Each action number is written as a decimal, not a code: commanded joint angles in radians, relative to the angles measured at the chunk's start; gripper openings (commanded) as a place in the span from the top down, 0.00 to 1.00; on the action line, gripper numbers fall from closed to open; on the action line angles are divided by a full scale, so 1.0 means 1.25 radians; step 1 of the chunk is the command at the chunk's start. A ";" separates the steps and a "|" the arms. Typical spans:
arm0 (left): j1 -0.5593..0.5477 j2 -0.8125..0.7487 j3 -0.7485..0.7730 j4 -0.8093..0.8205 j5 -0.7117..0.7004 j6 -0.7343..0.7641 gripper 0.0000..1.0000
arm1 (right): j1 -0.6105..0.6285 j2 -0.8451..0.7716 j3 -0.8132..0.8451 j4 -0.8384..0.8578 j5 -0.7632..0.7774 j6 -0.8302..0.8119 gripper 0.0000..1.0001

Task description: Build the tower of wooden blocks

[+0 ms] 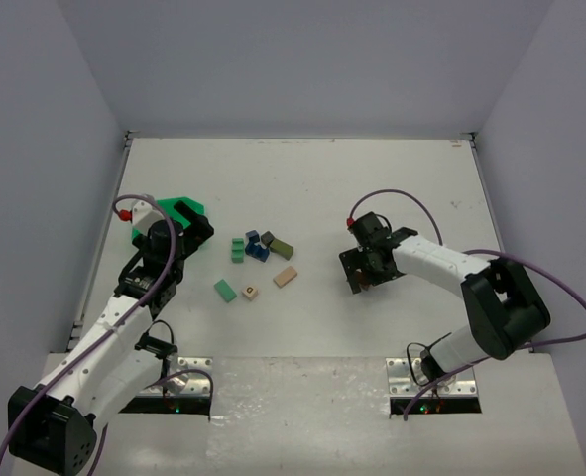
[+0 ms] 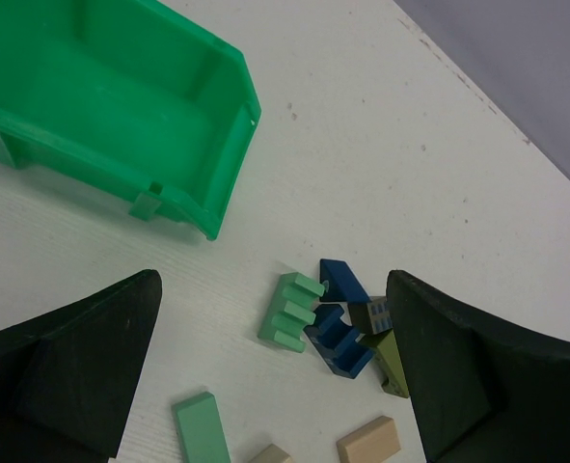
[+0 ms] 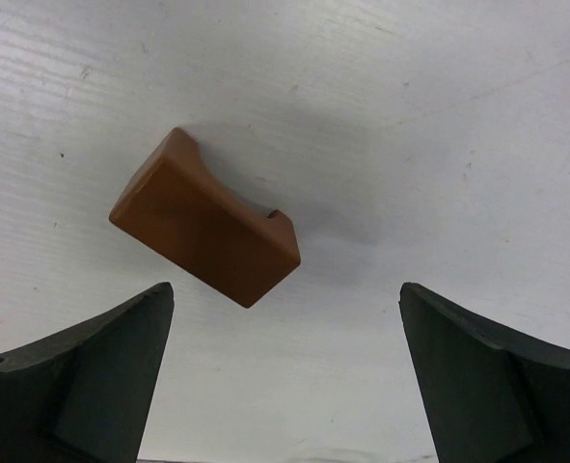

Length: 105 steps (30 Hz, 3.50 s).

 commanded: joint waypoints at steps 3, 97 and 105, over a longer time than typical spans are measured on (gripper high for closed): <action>-0.002 0.008 0.029 0.032 0.002 0.009 0.00 | -0.029 0.006 -0.010 0.045 0.053 0.051 0.01; -0.020 -0.073 0.010 -0.044 0.011 0.013 0.00 | 0.037 0.139 0.534 0.119 -0.439 -0.700 0.90; -0.021 -0.063 -0.006 -0.031 -0.011 0.022 0.00 | 0.002 0.103 0.379 0.014 -0.533 -0.797 0.92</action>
